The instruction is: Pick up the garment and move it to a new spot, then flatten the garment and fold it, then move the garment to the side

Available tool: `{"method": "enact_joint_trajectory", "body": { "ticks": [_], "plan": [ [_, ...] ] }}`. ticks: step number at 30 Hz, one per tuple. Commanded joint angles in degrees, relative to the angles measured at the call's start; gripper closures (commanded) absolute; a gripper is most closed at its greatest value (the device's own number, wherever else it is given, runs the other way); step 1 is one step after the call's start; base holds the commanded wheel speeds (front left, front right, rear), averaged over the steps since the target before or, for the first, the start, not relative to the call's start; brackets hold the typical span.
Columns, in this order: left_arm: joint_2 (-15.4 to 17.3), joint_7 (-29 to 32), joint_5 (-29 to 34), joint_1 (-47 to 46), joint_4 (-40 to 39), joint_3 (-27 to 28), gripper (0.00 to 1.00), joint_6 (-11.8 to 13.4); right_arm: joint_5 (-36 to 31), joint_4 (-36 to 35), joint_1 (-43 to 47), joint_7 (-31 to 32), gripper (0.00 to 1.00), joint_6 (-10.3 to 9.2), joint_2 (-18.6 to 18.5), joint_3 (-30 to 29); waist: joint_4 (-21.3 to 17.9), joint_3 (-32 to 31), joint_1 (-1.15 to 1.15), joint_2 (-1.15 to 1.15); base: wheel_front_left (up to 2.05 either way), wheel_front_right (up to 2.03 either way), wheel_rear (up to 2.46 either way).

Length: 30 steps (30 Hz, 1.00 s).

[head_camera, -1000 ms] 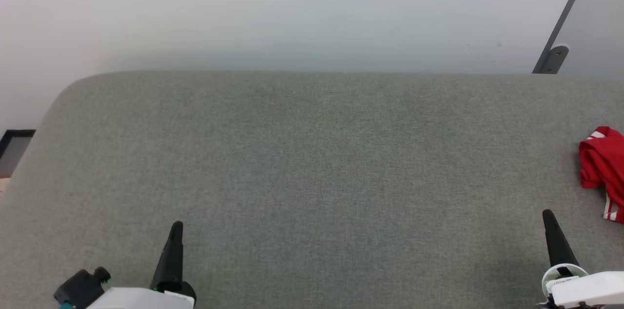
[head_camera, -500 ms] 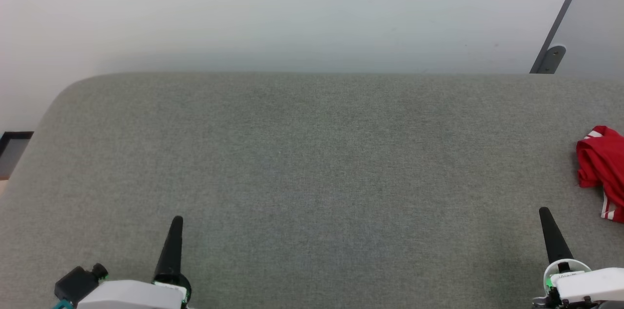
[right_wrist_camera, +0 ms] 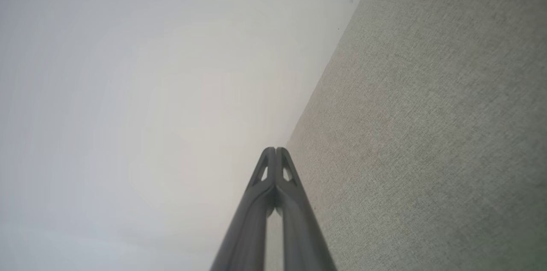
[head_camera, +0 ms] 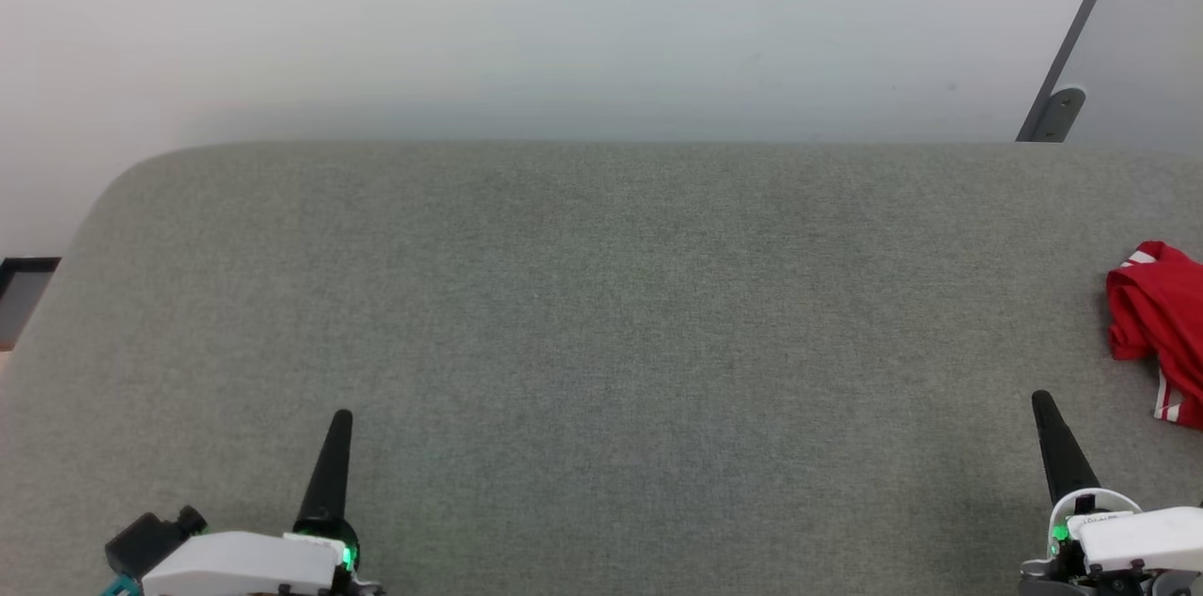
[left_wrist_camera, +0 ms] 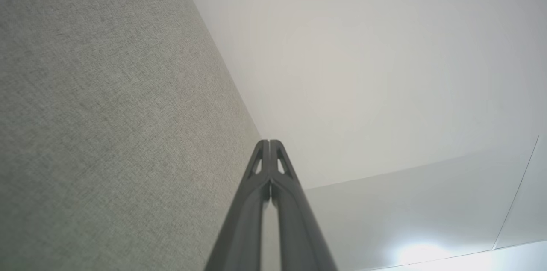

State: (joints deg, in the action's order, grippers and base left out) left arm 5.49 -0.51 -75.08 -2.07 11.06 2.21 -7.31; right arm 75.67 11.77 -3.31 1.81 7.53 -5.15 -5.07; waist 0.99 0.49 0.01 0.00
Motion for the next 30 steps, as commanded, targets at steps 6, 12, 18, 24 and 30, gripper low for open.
{"method": "enact_joint_trajectory", "body": {
  "ticks": [6,12,18,24,30],
  "plan": [
    [-0.2,1.0,-3.8,-1.5,0.3,0.6,1.0,-0.2,3.7,0.2,-1.4,1.0,1.0,-0.05,0.4,-0.4,-0.1,0.0,-0.01,0.0,0.0,0.0,0.0],
    [-0.4,1.9,-6.6,-2.0,0.8,1.0,1.0,-0.2,6.0,0.6,-1.7,1.7,1.0,-0.05,0.7,-0.6,-0.3,-0.1,-0.01,0.0,0.0,0.0,0.0],
    [-0.6,2.6,-9.2,-2.5,1.3,1.3,1.0,-0.2,8.5,0.9,-2.0,2.3,1.0,-0.06,1.1,-0.8,-0.4,-0.1,-0.01,0.0,0.0,0.0,0.0],
    [-0.7,3.4,-11.6,-2.9,1.7,1.6,1.0,-0.3,10.5,1.3,-2.3,2.8,1.0,-0.06,1.3,-1.0,-0.5,-0.2,-0.01,0.0,0.0,0.0,0.0],
    [-0.9,4.1,-13.8,-3.4,2.1,1.9,1.0,-0.3,12.4,1.6,-2.5,3.5,1.0,-0.07,1.6,-1.1,-0.7,-0.2,-0.01,0.0,0.0,0.0,0.0]
  ]
}}
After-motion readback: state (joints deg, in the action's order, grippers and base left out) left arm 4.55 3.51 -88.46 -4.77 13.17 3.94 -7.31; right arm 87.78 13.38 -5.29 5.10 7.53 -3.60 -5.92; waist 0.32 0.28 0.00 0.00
